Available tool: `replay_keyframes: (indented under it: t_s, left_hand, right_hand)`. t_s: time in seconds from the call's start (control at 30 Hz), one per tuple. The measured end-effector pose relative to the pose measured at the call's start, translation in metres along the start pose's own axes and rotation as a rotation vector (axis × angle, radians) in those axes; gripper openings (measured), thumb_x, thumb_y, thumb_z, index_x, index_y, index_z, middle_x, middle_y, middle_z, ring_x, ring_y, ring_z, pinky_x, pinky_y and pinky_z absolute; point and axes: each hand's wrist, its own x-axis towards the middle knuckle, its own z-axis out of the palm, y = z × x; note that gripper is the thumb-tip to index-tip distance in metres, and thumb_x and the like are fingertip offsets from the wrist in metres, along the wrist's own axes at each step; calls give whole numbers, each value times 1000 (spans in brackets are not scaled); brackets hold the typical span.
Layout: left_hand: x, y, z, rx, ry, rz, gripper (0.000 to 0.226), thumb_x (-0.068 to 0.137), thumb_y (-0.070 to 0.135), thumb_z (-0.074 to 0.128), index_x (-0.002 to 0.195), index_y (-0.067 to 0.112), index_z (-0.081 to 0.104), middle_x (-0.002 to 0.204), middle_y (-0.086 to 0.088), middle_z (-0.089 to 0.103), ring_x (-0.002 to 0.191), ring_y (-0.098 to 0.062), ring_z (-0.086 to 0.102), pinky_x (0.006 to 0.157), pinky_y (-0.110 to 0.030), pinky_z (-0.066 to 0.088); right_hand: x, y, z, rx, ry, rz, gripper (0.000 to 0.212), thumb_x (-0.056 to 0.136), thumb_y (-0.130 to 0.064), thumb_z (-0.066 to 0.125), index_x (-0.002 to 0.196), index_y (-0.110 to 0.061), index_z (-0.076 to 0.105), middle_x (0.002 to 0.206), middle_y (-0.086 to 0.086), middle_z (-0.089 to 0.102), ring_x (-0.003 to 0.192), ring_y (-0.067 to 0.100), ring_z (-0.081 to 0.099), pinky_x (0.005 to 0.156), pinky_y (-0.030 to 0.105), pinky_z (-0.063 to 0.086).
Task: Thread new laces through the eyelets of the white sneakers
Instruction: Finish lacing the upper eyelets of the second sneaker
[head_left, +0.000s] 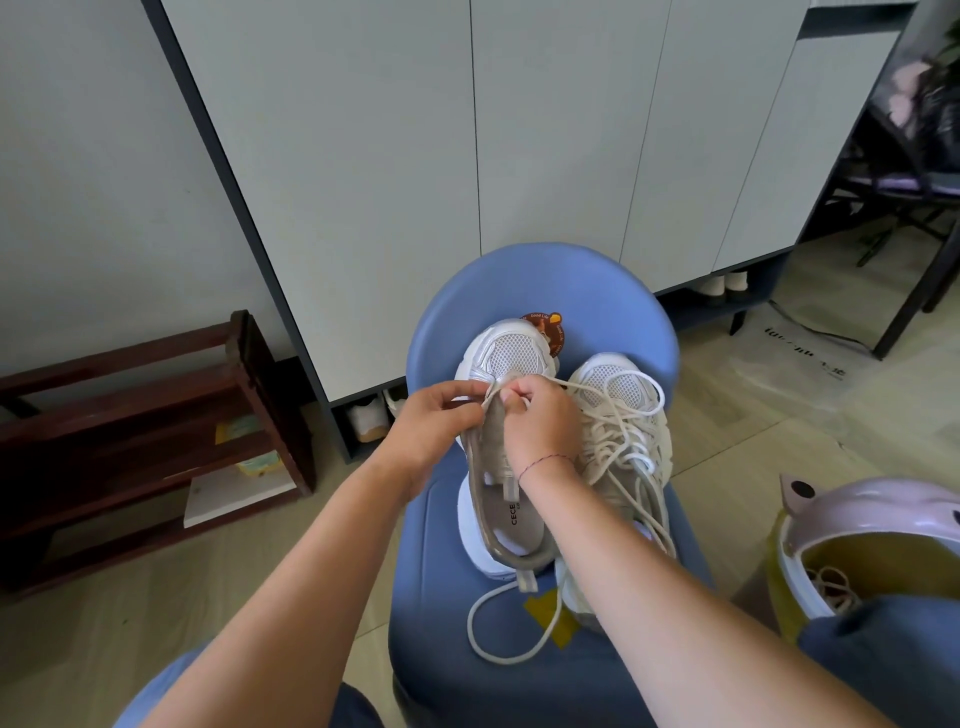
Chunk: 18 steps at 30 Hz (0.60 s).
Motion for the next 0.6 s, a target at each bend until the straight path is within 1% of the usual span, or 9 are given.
replay_keyframes:
  t_s: [0.03,0.1,0.17,0.2,0.27,0.37,0.43,0.53,0.6]
  left_hand:
    - [0,0,1,36,37,1,32,73,13,69,106,16,69,99,-7,73,92,-18,67,90,-28,51]
    - [1,3,5,181,129,22,27,77,19,77,102,21,69,94,-1,72,88,-13,67,78,-18,51]
    - [3,8,8,354,175,55,28,76,24,79,101,22,67,89,4,70,79,-5,65,64,-8,47]
    - [4,11,10,436,182,68,29,75,24,78,101,22,66,86,7,69,75,-1,63,60,-7,45]
    - [3,17,14,596,175,98,31,74,21,76,103,19,64,84,9,67,74,-1,61,60,-11,44]
    - [2,23,21,749,185,156,26,73,13,71,98,6,66,90,-8,69,82,-21,64,68,-31,50]
    - [4,23,26,826,229,200,14,75,10,66,88,5,66,91,-16,70,82,-30,63,73,-39,51]
    - [7,19,28,862,275,228,6,79,10,65,79,14,61,89,-16,70,72,-25,57,75,-40,51]
    - [8,16,27,808,291,232,5,83,11,66,80,8,69,86,-10,71,78,-25,63,74,-37,51]
  right_hand:
    - [0,0,-1,29,-10,5,14,91,-17,55,84,-19,68,91,0,69,86,22,60,69,28,40]
    - [1,1,-6,98,-44,9,14,89,-16,57,83,-19,68,89,-1,69,86,21,61,73,30,45]
    - [1,1,-10,130,-61,7,12,88,-16,59,85,-18,70,90,-1,70,88,20,62,79,34,49]
    - [1,1,-11,132,-57,3,11,88,-17,60,87,-17,71,91,-1,70,89,20,63,81,35,49]
    - [1,1,-12,119,-56,-2,11,87,-17,62,90,-15,72,94,0,71,91,20,63,82,35,49]
    - [4,1,-15,60,-99,-8,10,86,-17,63,91,-16,72,95,0,71,92,20,63,78,29,47]
    - [5,0,-18,8,-130,-18,9,85,-19,65,90,-18,72,95,-1,71,91,18,62,74,25,43]
    - [4,-3,-24,-51,-165,-66,12,84,-14,65,89,-20,73,94,-3,71,88,15,62,72,21,39]
    - [3,-6,-27,-114,-181,-108,13,84,-11,65,90,-19,74,93,-1,71,87,17,62,71,23,42]
